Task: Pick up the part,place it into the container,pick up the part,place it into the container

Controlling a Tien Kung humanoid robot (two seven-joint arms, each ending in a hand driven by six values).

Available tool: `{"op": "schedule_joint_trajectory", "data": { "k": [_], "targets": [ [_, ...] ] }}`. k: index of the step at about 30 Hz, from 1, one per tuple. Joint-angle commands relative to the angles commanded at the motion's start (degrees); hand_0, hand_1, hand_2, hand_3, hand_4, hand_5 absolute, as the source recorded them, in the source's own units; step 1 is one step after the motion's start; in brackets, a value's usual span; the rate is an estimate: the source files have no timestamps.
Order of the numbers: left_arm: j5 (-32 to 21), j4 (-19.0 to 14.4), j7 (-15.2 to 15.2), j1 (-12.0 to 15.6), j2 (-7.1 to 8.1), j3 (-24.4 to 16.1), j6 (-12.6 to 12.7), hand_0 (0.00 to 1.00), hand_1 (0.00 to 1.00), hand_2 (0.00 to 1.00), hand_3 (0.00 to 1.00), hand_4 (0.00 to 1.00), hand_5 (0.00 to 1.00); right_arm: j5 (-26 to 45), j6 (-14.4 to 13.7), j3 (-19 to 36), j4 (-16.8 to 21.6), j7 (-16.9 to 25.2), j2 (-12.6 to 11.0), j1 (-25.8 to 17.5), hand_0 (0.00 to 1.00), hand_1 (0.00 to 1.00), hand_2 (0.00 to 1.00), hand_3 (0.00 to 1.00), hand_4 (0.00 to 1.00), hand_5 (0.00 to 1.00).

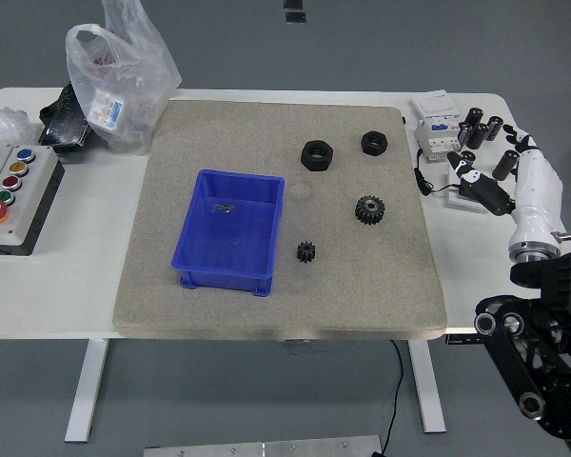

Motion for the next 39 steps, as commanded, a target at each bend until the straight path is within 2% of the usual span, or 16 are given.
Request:
{"op": "schedule_joint_trajectory", "data": {
  "k": [6,12,17,18,23,24,25,29,30,32,39],
  "targets": [
    [-0.87,0.0,-0.03,0.64,-0.03,-0.22,0.23,0.613,0.605,0.596,0.626,0.533,0.466,-0.2,0.34,-0.11,0.08,-1.0,-0.51,-0.16,0.62,0.822,0.838,0.878,0.983,0.642],
    [-0.86,0.0,0.29,1.18,-1.24,-1.07,0.46,0.613,0.605,0.595,0.626,0.533,0.469,-0.07,1.04,-0.95,-0.31,-2.13,-0.79,-0.78,0.625,0.82,0.841,0.881,0.978,0.633],
    [-1.29,0.0,0.29,0.87,-1.83,-1.03,0.53,0.613,0.605,0.595,0.626,0.533,0.469,-1.48,2.91,-2.3,-1.56,-5.16,-1.16,-1.02,0.625,0.82,0.841,0.881,0.978,0.633],
    [-1.39,0.0,0.28,0.75,-1.91,-1.0,0.56,0.613,0.605,0.596,0.625,0.531,0.469,-1.96,3.33,-2.56,-1.8,-5.84,-1.2,-0.97,0.585,0.814,0.858,0.984,0.981,0.631],
    [-1.24,0.0,0.48,0.53,-2.25,-1.2,0.63,0.613,0.605,0.596,0.625,0.531,0.469,-4.99,5.63,-3.62,-2.53,-9.29,-1.25,-0.11,0.585,0.814,0.858,0.984,0.981,0.631],
    [-1.17,0.0,0.55,0.59,-2.29,-1.28,0.66,0.613,0.605,0.595,0.625,0.53,0.469,-5.43,6.03,-3.84,-2.61,-9.89,-1.35,0.12,0.495,0.808,0.873,0.998,0.984,0.622],
    [-1.11,0.0,0.62,0.67,-2.33,-1.38,0.69,0.613,0.605,0.595,0.625,0.53,0.469,-5.86,6.48,-4.16,-2.73,-10.59,-1.53,0.42,0.495,0.808,0.873,0.998,0.984,0.622],
    [-0.98,0.0,0.95,1.16,-2.56,-1.62,0.81,0.613,0.605,0.595,0.625,0.53,0.469,-7.02,9.85,-7.54,-4.83,-14.46,-3.3,3.47,0.495,0.808,0.873,0.998,0.984,0.622],
    [-0.98,0.0,1.03,1.27,-2.68,-1.62,0.84,0.613,0.605,0.594,0.625,0.52,0.465,-7.02,11.06,-8.92,-6.02,-15.6,-3.8,4.8,0.39,0.757,0.883,0.998,0.974,0.6],
    [-0.91,0.0,1.15,1.34,-2.93,-1.63,0.84,0.613,0.605,0.594,0.625,0.52,0.465,-7.01,12.57,-11.17,-8.06,-16.93,-4.37,6.99,0.39,0.757,0.883,0.998,0.974,0.6],
    [-1.07,0.0,1.04,0.73,-3.43,-1.19,0.81,0.613,0.606,0.594,0.625,0.518,0.466,-4.63,14.84,-19.53,-15.14,-18.25,-3.95,14.37,0.36,0.719,0.866,0.998,0.97,0.593]
  ]
}}
